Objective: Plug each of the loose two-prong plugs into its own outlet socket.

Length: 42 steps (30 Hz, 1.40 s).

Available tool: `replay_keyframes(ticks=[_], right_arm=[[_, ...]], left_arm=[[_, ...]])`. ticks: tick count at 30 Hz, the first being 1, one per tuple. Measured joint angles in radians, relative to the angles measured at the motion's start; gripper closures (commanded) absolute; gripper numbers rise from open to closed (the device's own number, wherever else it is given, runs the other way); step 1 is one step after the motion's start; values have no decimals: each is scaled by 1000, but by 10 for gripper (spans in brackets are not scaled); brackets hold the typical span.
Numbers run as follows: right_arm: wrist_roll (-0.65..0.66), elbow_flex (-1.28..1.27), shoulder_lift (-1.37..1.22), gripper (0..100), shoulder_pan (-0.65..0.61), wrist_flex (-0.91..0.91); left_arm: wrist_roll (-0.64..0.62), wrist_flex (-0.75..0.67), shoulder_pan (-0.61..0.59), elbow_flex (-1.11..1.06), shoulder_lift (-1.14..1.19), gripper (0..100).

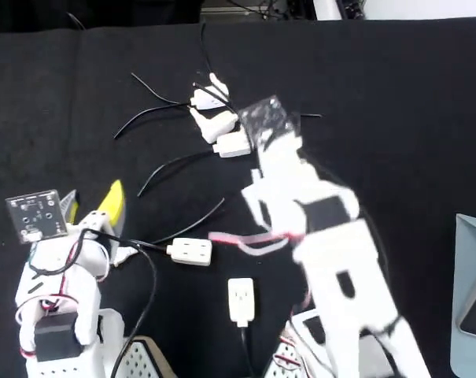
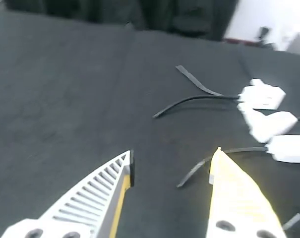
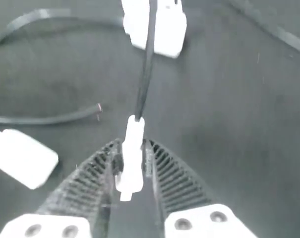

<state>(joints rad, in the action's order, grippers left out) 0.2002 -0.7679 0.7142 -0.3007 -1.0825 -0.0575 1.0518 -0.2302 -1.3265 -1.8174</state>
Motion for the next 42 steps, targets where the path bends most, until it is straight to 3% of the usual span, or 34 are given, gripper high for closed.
replay_keyframes(ticks=[8,16,20,27,32,36,42], right_arm=[[-2,-367,381,987,-193,353],[-112,-483,652,987,-414,399],[-112,-511,677,987,-486,400],[-114,-554,677,987,-486,400],[-114,-555,677,987,-488,399],[-117,-557,677,987,-488,373],[-172,-555,683,987,-382,318]], left_arm=[[0,-78,115,0,0,744],[-57,-178,166,-40,5,744],[-23,-172,255,-40,5,744],[97,-2,457,55,0,744],[170,75,535,106,0,744],[175,89,519,109,0,744],[187,94,336,107,3,740]])
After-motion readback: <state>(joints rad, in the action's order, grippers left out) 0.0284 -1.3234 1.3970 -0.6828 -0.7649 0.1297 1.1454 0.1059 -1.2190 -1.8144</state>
